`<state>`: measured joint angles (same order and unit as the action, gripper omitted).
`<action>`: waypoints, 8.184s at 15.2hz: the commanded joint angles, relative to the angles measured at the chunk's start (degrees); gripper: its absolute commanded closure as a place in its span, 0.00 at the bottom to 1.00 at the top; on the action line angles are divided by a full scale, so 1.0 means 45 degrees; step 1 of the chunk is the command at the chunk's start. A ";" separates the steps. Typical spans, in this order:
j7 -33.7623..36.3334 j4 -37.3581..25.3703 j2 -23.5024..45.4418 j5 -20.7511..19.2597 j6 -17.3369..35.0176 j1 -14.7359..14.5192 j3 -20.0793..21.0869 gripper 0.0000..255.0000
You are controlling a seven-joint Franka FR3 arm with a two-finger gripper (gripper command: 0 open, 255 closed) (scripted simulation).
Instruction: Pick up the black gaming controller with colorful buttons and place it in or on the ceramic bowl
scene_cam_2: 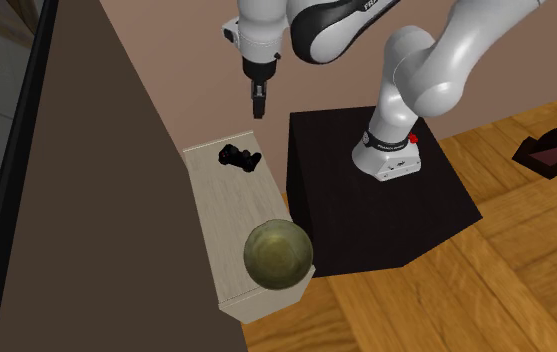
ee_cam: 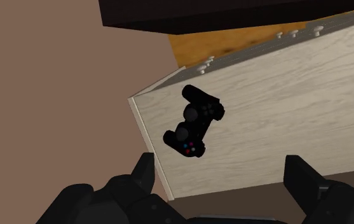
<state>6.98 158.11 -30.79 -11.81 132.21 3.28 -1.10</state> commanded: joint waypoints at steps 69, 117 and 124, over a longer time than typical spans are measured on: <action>0.4565 -0.2798 1.2645 -1.3838 0.9161 0.1965 -0.1516 0.00; -0.3550 -0.0309 0.7331 -0.5323 0.6592 0.4594 0.2068 1.00; -0.4329 0.0310 0.5825 -0.3412 0.5738 0.4008 0.2657 1.00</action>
<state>-13.16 158.63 -3.37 -28.14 158.50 22.14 10.13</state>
